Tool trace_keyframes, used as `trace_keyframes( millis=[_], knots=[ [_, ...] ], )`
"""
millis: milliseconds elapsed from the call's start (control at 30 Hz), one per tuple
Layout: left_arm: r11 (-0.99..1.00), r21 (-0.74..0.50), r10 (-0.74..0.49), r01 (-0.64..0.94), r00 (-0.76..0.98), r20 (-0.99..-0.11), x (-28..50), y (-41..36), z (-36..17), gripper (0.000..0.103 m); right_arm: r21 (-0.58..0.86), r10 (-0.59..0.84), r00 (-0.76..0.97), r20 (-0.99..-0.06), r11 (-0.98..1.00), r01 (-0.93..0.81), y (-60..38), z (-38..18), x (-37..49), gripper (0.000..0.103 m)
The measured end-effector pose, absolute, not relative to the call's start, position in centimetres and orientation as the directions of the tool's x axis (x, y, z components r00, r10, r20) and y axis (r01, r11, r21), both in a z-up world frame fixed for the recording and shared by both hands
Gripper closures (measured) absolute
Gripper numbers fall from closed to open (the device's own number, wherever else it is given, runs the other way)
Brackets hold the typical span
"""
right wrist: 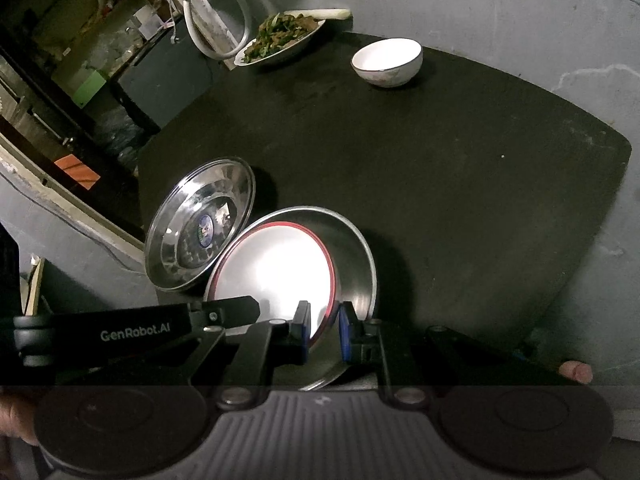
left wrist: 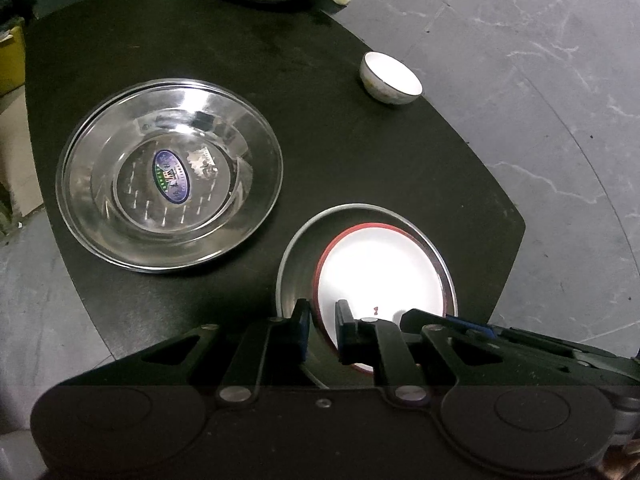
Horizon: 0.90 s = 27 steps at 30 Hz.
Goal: Organize plates and bowls
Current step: 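Lower the white bowl into the steel bowl with the left tool, then open the left tool to release the white bowl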
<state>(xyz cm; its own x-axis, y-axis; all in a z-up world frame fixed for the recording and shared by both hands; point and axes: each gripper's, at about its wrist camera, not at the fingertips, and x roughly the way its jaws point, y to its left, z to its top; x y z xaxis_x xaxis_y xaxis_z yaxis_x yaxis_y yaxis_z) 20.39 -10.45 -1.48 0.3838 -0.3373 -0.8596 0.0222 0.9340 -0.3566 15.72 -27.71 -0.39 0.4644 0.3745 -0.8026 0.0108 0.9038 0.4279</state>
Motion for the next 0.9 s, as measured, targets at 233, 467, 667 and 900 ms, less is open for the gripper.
trace_keyframes(
  millis=[233,467,667,900],
  knots=[
    [0.934,-0.358,-0.335,0.01,0.38,-0.862,20.1,-10.3,-1.4,0.082,0.436,0.388,0.464,-0.797,0.9,-0.003,-27.8,-0.3,15.6,0.084],
    [0.94,-0.341,-0.315,0.01,0.412,-0.855,19.3,-10.4,-0.5,0.069,0.429,0.382,0.498,-0.779,0.903,-0.022,-28.2,0.5,14.7,0.076],
    [0.941,-0.339,-0.309,0.009,0.435,-0.846,18.8,-10.3,0.2,0.058,0.422,0.375,0.535,-0.757,0.906,-0.038,-28.5,1.4,14.0,0.066],
    [0.965,-0.263,-0.228,0.003,0.509,-0.83,18.4,-10.4,1.9,0.023,0.405,0.352,0.596,-0.722,0.913,-0.048,-29.3,2.7,13.2,0.048]
  ],
)
